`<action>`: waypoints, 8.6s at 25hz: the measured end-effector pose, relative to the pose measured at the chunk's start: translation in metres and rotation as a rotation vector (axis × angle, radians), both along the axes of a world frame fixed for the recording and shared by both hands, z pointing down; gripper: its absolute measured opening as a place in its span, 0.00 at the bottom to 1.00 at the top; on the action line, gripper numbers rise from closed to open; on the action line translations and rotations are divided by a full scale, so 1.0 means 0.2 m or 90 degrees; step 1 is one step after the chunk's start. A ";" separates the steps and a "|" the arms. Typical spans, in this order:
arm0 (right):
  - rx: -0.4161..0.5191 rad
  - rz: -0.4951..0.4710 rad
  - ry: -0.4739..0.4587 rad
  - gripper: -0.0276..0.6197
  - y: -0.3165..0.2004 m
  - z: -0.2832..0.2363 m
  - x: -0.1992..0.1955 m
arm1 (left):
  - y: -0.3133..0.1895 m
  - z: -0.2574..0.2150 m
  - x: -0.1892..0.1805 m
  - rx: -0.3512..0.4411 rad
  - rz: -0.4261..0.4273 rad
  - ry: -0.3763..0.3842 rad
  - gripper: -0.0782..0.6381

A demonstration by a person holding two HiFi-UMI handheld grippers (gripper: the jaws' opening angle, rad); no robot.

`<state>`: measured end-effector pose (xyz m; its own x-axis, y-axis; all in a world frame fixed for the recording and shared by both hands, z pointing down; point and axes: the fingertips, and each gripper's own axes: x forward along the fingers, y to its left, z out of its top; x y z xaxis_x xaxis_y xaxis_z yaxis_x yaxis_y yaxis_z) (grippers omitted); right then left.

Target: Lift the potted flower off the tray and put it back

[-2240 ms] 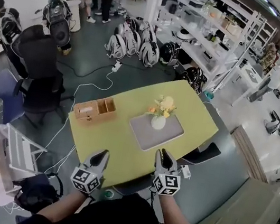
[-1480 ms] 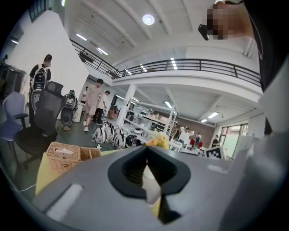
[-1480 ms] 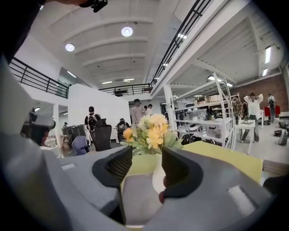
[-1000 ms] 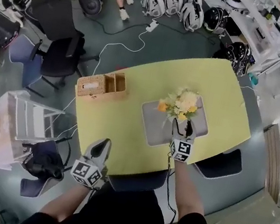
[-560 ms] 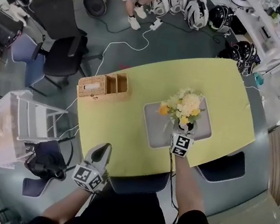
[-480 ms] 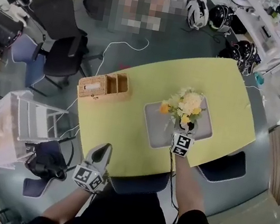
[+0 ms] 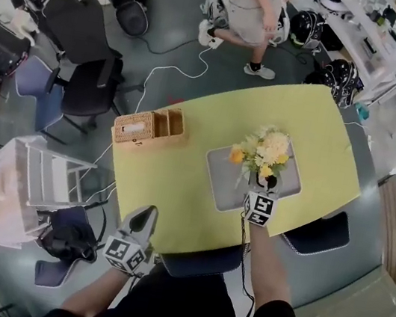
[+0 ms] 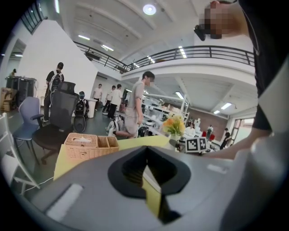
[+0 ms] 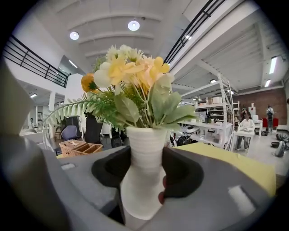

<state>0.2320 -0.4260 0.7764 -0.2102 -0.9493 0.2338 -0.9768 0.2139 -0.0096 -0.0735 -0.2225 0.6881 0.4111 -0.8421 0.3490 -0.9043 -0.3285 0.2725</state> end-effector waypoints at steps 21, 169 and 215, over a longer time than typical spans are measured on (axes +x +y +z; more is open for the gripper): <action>0.062 -0.028 -0.024 0.38 0.57 -0.96 -0.35 | 0.19 -0.39 -0.25 0.072 0.042 0.046 0.12; -0.019 -0.022 0.047 0.28 0.96 -0.07 0.11 | 0.43 -0.08 -0.06 -0.021 0.003 0.062 0.12; 0.045 0.010 -0.135 0.05 2.81 -1.13 -1.22 | 1.53 -0.52 -0.67 0.118 0.205 0.118 0.12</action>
